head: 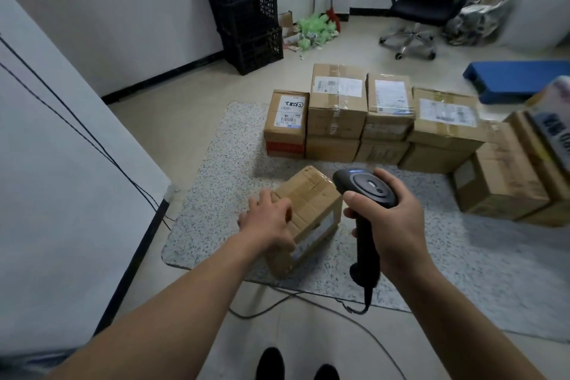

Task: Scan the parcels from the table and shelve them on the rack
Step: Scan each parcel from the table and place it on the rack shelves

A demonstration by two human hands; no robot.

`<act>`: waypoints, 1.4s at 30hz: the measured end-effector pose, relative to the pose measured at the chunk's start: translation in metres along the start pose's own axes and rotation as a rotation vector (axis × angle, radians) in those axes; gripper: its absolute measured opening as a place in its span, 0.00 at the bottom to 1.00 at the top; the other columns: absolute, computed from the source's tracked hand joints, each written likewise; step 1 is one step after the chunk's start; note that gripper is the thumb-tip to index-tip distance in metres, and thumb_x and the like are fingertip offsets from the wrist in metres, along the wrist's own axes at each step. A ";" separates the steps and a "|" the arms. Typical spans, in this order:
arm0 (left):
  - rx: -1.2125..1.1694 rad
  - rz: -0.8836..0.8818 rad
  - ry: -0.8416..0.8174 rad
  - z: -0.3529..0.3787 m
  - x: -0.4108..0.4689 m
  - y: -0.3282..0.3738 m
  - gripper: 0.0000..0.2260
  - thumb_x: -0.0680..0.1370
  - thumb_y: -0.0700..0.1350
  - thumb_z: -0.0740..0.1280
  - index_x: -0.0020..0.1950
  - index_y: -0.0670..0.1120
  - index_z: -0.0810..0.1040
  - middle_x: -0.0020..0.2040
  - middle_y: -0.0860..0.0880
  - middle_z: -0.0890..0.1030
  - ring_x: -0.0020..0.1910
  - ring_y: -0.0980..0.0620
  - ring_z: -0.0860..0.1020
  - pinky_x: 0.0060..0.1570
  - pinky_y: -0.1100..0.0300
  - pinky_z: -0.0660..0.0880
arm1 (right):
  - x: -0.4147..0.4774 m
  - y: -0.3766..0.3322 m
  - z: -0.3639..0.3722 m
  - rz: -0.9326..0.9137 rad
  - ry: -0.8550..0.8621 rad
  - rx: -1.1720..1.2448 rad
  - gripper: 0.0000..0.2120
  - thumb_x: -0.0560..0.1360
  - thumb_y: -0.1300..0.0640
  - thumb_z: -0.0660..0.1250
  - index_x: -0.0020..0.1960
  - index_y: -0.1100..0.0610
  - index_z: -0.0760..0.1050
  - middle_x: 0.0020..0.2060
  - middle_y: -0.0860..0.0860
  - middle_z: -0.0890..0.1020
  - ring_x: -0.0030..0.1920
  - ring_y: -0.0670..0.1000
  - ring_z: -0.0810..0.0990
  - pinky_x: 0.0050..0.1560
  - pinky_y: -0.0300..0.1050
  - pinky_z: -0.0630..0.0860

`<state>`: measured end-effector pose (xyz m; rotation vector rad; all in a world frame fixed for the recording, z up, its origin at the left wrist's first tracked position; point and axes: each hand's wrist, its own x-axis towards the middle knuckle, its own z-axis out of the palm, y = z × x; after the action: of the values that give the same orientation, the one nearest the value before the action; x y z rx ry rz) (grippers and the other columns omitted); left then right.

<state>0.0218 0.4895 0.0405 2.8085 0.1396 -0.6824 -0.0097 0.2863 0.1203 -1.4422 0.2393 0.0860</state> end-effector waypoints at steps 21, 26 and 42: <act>-0.438 -0.145 0.083 -0.056 -0.055 -0.050 0.38 0.65 0.43 0.82 0.69 0.56 0.65 0.63 0.49 0.74 0.59 0.45 0.75 0.57 0.47 0.78 | -0.046 0.007 -0.022 -0.083 -0.228 -0.207 0.41 0.65 0.59 0.83 0.74 0.50 0.71 0.56 0.45 0.81 0.51 0.50 0.85 0.46 0.44 0.81; -0.565 -0.146 0.040 -0.097 -0.090 -0.083 0.34 0.68 0.38 0.80 0.69 0.53 0.72 0.62 0.48 0.74 0.61 0.43 0.74 0.60 0.44 0.77 | -0.072 -0.003 0.005 -0.166 -0.360 -0.310 0.40 0.64 0.59 0.84 0.72 0.47 0.72 0.58 0.43 0.80 0.52 0.40 0.83 0.46 0.36 0.81; -0.645 -0.089 0.036 -0.118 -0.227 -0.179 0.30 0.68 0.36 0.79 0.65 0.56 0.74 0.59 0.49 0.74 0.59 0.43 0.75 0.62 0.42 0.76 | -0.225 0.000 0.078 -0.335 -0.446 -0.431 0.31 0.57 0.51 0.79 0.58 0.37 0.77 0.47 0.36 0.84 0.49 0.41 0.84 0.44 0.36 0.79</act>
<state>-0.1544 0.6850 0.2086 2.2031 0.4124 -0.4902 -0.2195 0.3829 0.1772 -1.8259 -0.4106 0.1898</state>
